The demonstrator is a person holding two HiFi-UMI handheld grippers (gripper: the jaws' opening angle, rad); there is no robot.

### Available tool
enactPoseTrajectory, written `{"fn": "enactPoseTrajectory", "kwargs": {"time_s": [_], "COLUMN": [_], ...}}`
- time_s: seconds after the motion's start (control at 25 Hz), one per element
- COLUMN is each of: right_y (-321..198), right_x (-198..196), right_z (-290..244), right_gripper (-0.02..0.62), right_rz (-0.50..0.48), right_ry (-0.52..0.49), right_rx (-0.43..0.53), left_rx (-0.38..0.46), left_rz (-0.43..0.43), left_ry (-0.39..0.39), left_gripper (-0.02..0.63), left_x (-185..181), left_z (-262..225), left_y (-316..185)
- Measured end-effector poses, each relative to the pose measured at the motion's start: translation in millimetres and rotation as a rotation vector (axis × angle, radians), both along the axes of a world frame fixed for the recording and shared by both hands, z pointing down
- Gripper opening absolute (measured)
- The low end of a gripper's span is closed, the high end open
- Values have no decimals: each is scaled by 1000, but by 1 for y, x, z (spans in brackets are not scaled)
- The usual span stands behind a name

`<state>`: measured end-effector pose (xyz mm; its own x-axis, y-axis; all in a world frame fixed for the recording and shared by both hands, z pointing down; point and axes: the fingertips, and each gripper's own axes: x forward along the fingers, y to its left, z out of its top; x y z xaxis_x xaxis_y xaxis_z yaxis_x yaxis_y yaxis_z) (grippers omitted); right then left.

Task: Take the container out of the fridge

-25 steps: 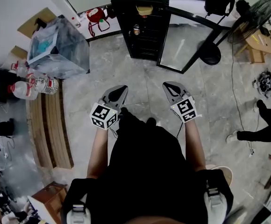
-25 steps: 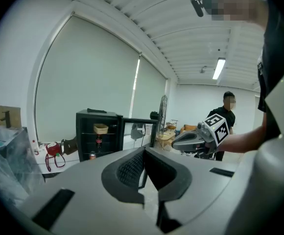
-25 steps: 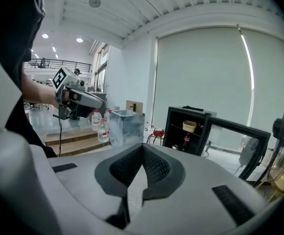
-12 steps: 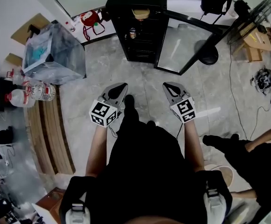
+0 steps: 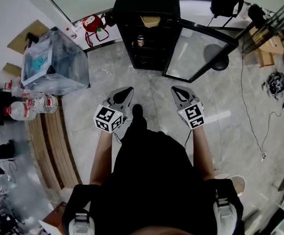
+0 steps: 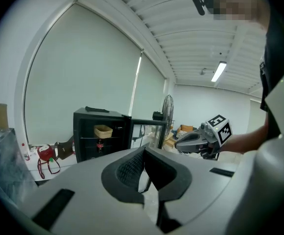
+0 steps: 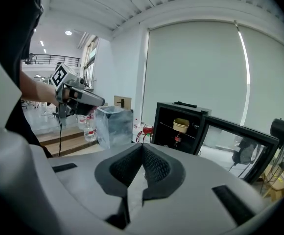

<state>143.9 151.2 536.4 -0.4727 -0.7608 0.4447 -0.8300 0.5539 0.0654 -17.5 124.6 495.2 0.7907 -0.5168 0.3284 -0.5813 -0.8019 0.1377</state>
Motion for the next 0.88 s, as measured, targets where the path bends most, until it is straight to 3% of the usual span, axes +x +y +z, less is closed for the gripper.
{"fn": "enactPoseTrajectory", "kwargs": {"time_s": [0.88], "right_y": [-126], "right_x": [-65], "right_z": [0], "right_gripper": [-2], "right_rz": [96], "right_ry": [82], "right_rx": [-13], "left_rx": [-20], "left_rz": [118], "left_ry": [6], "left_gripper": [15], "left_x": [-53], "left_z": [11], "left_y": [-137]}}
